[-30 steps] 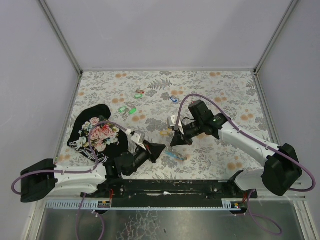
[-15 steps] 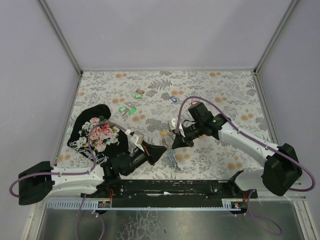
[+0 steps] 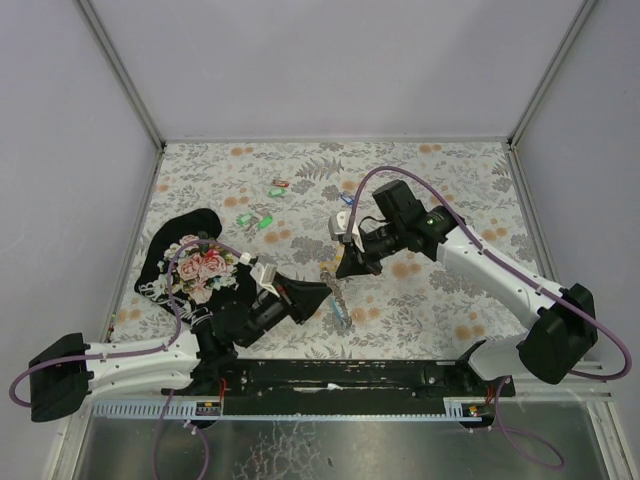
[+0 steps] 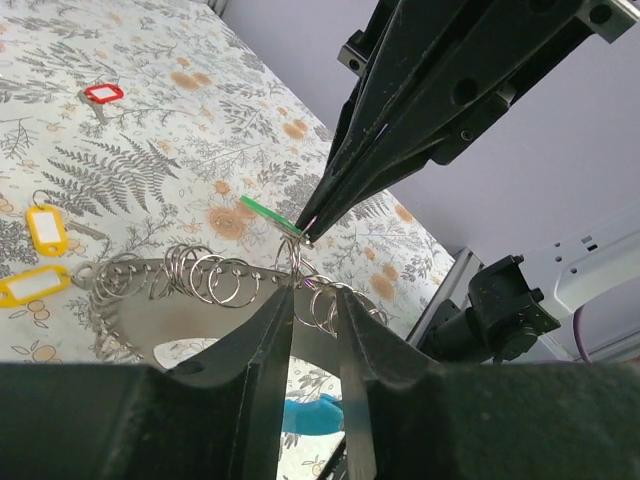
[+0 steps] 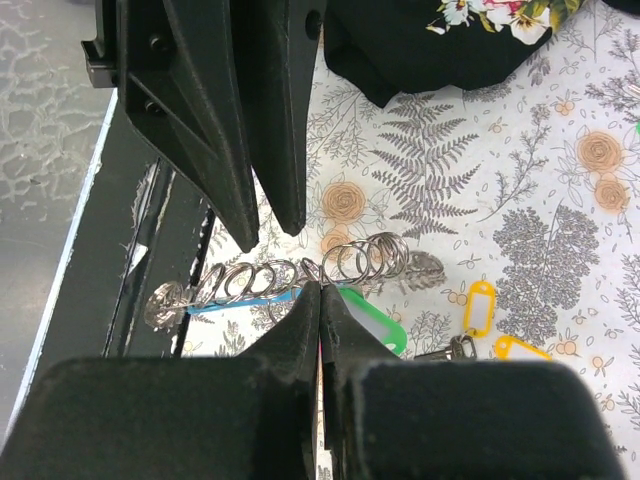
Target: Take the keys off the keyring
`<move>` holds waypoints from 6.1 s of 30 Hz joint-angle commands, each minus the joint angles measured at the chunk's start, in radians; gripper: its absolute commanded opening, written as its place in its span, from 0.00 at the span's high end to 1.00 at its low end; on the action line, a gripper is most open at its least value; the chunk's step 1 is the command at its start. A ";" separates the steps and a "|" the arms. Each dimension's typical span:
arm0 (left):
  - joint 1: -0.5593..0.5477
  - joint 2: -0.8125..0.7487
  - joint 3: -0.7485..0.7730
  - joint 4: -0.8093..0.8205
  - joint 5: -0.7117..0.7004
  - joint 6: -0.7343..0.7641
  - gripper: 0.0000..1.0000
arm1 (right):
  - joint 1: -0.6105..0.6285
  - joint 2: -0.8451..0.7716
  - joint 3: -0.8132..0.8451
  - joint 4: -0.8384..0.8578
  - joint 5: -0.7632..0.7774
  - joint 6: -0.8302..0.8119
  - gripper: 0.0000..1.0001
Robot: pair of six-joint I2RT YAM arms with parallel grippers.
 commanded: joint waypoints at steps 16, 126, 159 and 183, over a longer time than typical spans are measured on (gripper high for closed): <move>0.055 0.014 -0.005 0.169 0.163 0.368 0.77 | 0.009 -0.004 0.117 -0.039 -0.041 0.047 1.00; 0.094 0.073 0.264 -0.254 0.110 0.449 0.99 | 0.113 -0.023 0.081 -0.032 0.066 0.037 1.00; 0.102 -0.034 -0.013 0.220 0.229 0.416 0.82 | -0.074 0.016 -0.012 0.278 -0.266 0.443 1.00; 0.101 0.058 0.023 0.257 0.190 0.405 0.80 | -0.074 0.011 -0.026 0.285 -0.251 0.439 1.00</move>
